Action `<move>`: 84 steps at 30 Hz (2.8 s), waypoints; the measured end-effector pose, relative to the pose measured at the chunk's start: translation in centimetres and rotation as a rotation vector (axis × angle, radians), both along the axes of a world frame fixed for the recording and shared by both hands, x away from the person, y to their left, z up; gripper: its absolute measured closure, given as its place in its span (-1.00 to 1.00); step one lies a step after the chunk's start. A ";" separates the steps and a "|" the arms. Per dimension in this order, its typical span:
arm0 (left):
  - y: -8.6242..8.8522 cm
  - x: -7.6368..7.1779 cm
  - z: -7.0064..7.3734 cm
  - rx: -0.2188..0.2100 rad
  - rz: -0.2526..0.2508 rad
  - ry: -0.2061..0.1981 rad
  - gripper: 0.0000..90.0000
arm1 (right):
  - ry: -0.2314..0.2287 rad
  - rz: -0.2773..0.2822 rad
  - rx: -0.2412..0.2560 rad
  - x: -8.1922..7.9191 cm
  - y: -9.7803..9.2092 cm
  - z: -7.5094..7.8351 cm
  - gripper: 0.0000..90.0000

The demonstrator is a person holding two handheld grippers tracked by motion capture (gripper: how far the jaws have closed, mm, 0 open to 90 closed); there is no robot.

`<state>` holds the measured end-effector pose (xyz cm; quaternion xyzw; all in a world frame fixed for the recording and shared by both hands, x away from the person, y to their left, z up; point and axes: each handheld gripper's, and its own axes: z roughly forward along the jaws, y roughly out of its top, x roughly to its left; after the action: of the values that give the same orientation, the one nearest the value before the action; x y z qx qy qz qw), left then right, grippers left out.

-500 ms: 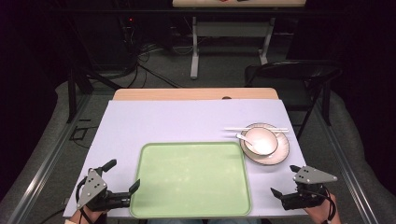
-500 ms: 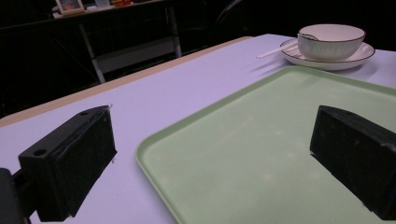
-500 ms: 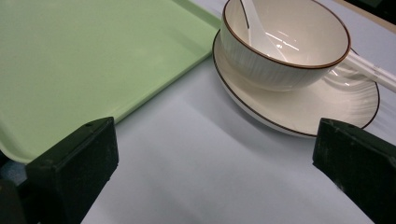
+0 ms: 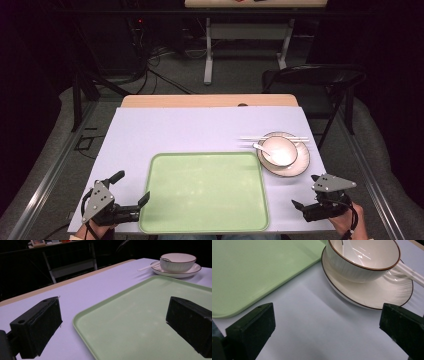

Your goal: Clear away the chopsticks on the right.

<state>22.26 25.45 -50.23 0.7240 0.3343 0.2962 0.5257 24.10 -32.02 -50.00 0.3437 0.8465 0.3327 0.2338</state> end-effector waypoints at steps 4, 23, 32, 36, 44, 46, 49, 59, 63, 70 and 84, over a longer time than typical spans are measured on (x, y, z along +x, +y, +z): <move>0.0 0.1 0.0 0.011 -0.011 0.002 -1.00 | 0.017 -0.009 -0.001 0.5 -0.3 0.3 -1.00; 0.1 0.0 0.0 0.012 -0.006 0.002 -1.00 | 0.089 0.005 -0.035 5.8 -0.9 3.7 -1.00; 0.1 0.0 0.0 0.006 -0.004 0.001 -1.00 | 0.105 0.024 -0.035 8.9 -1.2 5.2 -1.00; 0.1 0.0 0.0 0.009 -0.006 0.003 -1.00 | 0.107 0.013 -0.038 10.5 -1.4 5.8 -1.00; 0.1 0.0 0.0 0.008 -0.005 0.004 -1.00 | 0.132 0.000 -0.034 13.8 -1.7 6.5 -1.00; 0.1 0.0 0.0 0.008 -0.005 0.004 -1.00 | 0.139 -0.007 -0.033 14.8 -1.8 6.7 -1.00; 0.1 0.0 0.0 0.008 -0.005 0.004 -1.00 | 0.148 -0.015 -0.033 15.9 -1.8 6.8 -1.00; 0.1 0.0 0.0 0.007 -0.004 0.005 -1.00 | 0.189 -0.026 -0.060 19.9 -1.5 6.4 -0.98; 0.1 0.0 0.0 0.009 -0.006 0.005 -1.00 | 0.205 -0.025 -0.059 21.5 -1.6 6.1 -0.70; 0.1 0.0 0.0 0.011 -0.006 0.005 -1.00 | 0.256 -0.012 -0.117 23.5 -1.0 4.6 -0.26; 0.2 0.0 0.0 0.011 -0.006 0.007 -1.00 | 0.360 0.055 -0.230 25.4 0.5 1.9 0.48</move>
<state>22.31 25.60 -50.24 0.7288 0.3325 0.2939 0.5215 49.52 -31.57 -48.10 0.3454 0.9160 0.1735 0.1072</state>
